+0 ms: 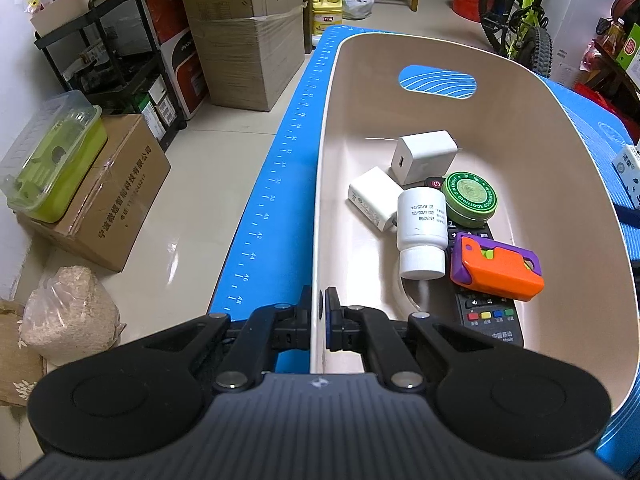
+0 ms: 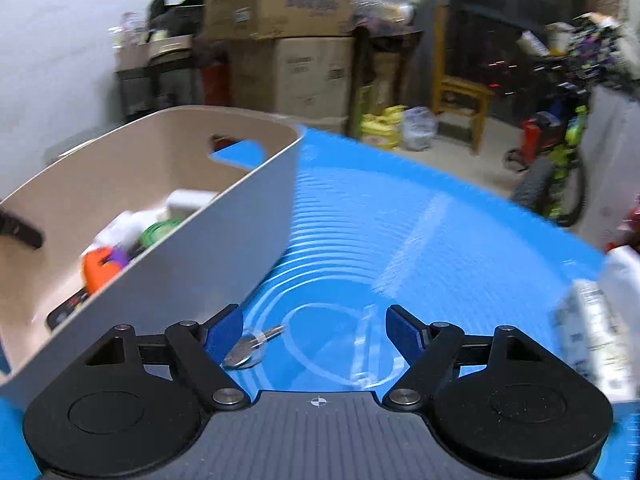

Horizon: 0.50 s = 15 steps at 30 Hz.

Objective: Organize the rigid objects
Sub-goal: 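Move the right gripper to the keys on the mat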

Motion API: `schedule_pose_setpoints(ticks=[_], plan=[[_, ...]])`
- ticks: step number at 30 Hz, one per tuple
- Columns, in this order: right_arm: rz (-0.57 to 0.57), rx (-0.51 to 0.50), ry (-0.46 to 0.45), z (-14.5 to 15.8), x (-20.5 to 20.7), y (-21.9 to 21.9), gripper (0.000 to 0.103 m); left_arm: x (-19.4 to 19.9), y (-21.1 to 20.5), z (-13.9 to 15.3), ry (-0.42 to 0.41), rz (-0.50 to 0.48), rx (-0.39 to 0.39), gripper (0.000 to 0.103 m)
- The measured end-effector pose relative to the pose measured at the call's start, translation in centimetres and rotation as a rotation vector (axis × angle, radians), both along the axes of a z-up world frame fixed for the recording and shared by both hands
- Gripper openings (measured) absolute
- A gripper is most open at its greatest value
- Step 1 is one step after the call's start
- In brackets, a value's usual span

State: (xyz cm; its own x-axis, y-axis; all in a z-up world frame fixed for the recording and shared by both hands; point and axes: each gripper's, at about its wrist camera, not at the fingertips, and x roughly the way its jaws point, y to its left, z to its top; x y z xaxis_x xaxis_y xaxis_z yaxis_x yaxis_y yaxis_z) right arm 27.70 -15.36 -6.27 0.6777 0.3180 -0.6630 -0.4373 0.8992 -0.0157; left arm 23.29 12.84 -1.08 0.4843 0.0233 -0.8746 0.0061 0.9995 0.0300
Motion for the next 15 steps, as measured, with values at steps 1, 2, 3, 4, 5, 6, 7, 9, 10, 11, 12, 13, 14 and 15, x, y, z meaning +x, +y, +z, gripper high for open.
schedule_pose_setpoints(ticks=[1,2,3,4,5,6,7,9,10,11,12,13,14,15], plan=[[0.018,0.001,0.007,-0.4,0.0,0.1,0.081,0.0,0.0,0.0,0.000,0.000,0.001,0.007],[0.039,-0.001,0.014,-0.9,0.1,0.4,0.081,0.0,0.0,0.0,0.000,-0.001,0.002,0.007],[0.058,-0.004,0.020,-1.3,0.3,0.5,0.079,0.0,0.0,0.0,0.001,-0.001,0.002,0.007],[0.075,-0.008,0.025,-1.5,0.4,0.5,0.079,0.0,0.0,0.0,0.000,-0.001,0.003,0.007],[0.094,-0.008,0.028,-1.8,0.6,0.5,0.078,0.0,-0.1,-0.1,0.000,-0.001,0.005,0.007],[0.111,-0.006,0.032,-2.0,0.8,0.6,0.077,0.0,-0.1,0.0,0.000,-0.001,0.008,0.007],[0.128,-0.005,0.035,-2.3,1.0,0.7,0.076,0.0,-0.1,0.0,0.000,-0.002,0.010,0.007],[0.152,-0.010,0.043,-2.7,1.3,0.9,0.075,0.0,-0.2,-0.1,-0.001,-0.002,0.011,0.007],[0.171,-0.014,0.050,-3.0,1.5,1.1,0.075,0.0,-0.2,-0.1,0.000,-0.001,0.010,0.007],[0.190,-0.014,0.053,-3.1,1.4,1.2,0.073,0.0,-0.2,-0.1,0.000,-0.002,0.011,0.007],[0.207,-0.013,0.055,-3.3,1.4,1.3,0.072,0.0,-0.2,-0.1,0.000,-0.002,0.011,0.007],[0.219,-0.015,0.061,-3.5,1.5,1.4,0.070,0.0,-0.2,-0.1,0.000,-0.002,0.013,0.007],[0.230,-0.014,0.072,-3.8,1.7,1.5,0.067,0.0,-0.2,0.0,0.000,-0.002,0.015,0.007],[0.238,-0.012,0.080,-4.0,1.9,1.6,0.066,0.0,-0.3,-0.1,0.000,-0.002,0.017,0.007]])
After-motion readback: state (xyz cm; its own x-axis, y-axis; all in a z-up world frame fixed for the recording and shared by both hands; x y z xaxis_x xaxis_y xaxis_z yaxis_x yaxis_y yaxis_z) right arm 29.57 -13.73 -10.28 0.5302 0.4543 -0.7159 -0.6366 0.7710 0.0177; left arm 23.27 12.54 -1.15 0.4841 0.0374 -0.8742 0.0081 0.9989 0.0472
